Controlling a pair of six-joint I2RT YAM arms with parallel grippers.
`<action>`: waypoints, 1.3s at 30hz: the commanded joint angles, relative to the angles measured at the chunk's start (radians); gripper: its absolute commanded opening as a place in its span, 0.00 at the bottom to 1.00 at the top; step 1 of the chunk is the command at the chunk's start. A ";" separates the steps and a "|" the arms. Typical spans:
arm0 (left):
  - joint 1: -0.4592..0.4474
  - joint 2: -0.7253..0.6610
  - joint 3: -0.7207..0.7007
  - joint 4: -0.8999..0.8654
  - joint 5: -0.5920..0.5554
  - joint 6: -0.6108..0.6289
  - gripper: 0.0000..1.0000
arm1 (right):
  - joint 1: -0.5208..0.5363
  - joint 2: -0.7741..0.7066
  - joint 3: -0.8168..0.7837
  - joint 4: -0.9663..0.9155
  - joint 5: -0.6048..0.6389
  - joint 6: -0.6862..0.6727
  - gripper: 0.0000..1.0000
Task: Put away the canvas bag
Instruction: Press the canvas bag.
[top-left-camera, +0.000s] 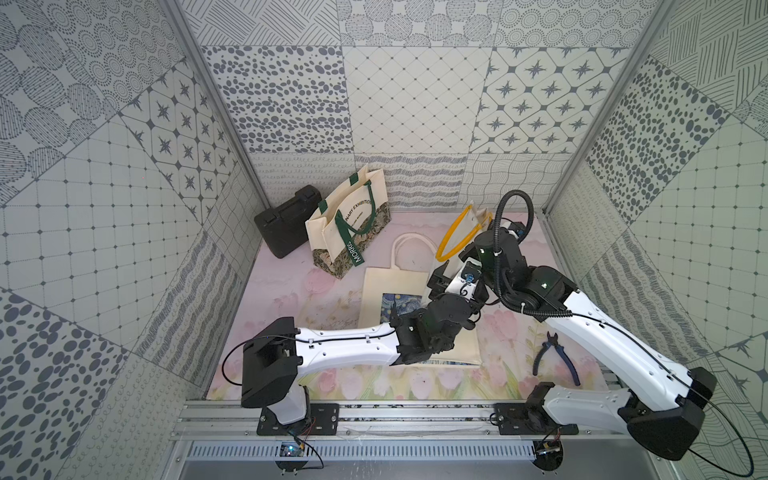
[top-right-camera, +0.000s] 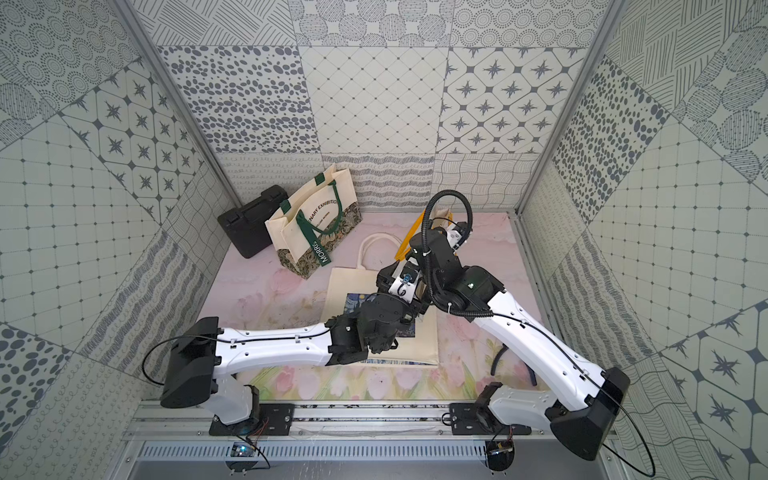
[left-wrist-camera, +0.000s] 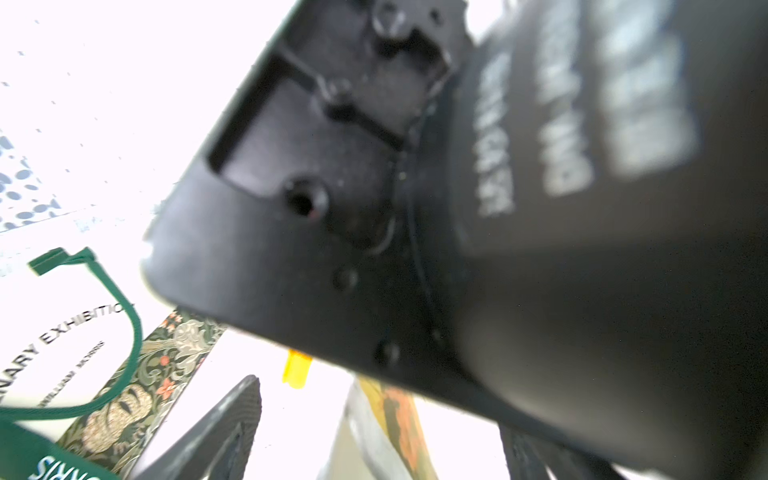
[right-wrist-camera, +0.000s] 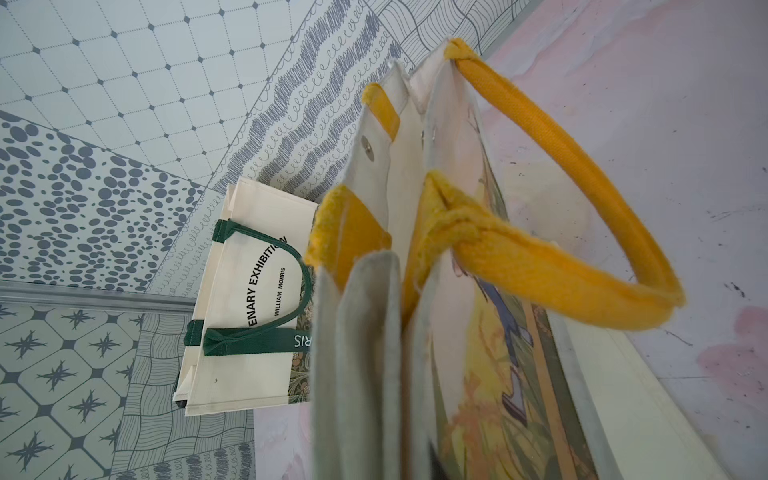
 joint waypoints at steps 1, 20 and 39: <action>-0.003 0.022 -0.009 -0.043 -0.124 0.136 0.87 | 0.041 -0.053 0.058 0.134 -0.020 0.013 0.00; -0.003 -0.105 -0.196 -0.028 0.083 0.004 0.34 | -0.032 -0.095 0.091 0.141 -0.025 -0.019 0.00; -0.004 -0.111 -0.212 -0.081 0.056 -0.028 0.39 | -0.050 -0.121 0.108 0.107 -0.084 0.009 0.00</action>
